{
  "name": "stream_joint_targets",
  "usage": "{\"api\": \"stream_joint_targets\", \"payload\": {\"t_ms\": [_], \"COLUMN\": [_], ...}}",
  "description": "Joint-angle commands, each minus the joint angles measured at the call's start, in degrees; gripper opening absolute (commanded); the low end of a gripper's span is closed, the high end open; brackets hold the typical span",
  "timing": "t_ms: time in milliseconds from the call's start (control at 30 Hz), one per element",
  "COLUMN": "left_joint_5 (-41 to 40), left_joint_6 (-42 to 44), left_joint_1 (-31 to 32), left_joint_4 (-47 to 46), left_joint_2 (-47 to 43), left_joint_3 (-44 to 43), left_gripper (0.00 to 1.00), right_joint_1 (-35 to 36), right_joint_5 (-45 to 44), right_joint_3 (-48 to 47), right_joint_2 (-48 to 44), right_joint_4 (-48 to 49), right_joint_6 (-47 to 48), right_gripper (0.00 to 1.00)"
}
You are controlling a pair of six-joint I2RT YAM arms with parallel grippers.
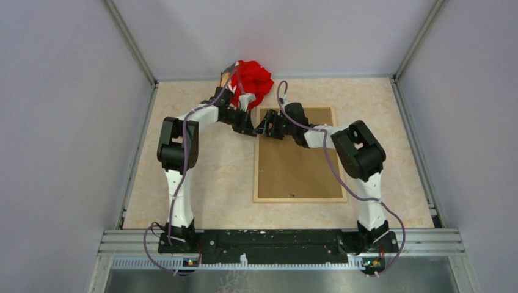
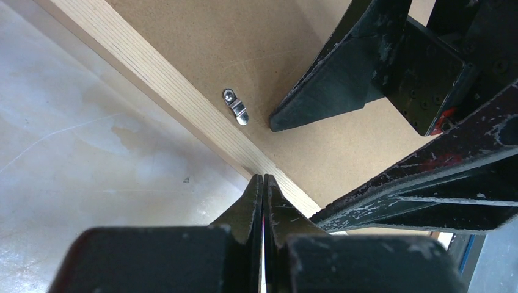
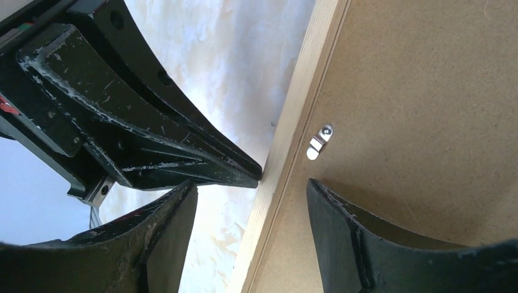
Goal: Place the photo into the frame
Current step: Install the photo frame at the center of the board.
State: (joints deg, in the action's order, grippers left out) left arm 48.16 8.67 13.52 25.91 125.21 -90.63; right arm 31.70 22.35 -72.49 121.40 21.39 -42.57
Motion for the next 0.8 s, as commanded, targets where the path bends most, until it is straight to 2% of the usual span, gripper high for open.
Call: {"api": "stream_joint_targets", "payload": {"t_ms": [0,767], "left_joint_5": [0.3,0.2], "left_joint_6": [0.5,0.3], "left_joint_1": [0.7,0.7], "left_joint_4": [-0.5,-0.7], "left_joint_2": [-0.8,-1.1], "left_joint_3": [1.2,1.7], "left_gripper": [0.00,0.00], "right_joint_1": [-0.1,-0.8], "right_joint_5": [-1.0,-1.1], "right_joint_3": [-2.4,-6.1], "right_joint_2": [1.4,3.8], "right_joint_4": [0.1,-3.7], "right_joint_6": [0.6,3.2], "right_gripper": [0.66,0.59]}}
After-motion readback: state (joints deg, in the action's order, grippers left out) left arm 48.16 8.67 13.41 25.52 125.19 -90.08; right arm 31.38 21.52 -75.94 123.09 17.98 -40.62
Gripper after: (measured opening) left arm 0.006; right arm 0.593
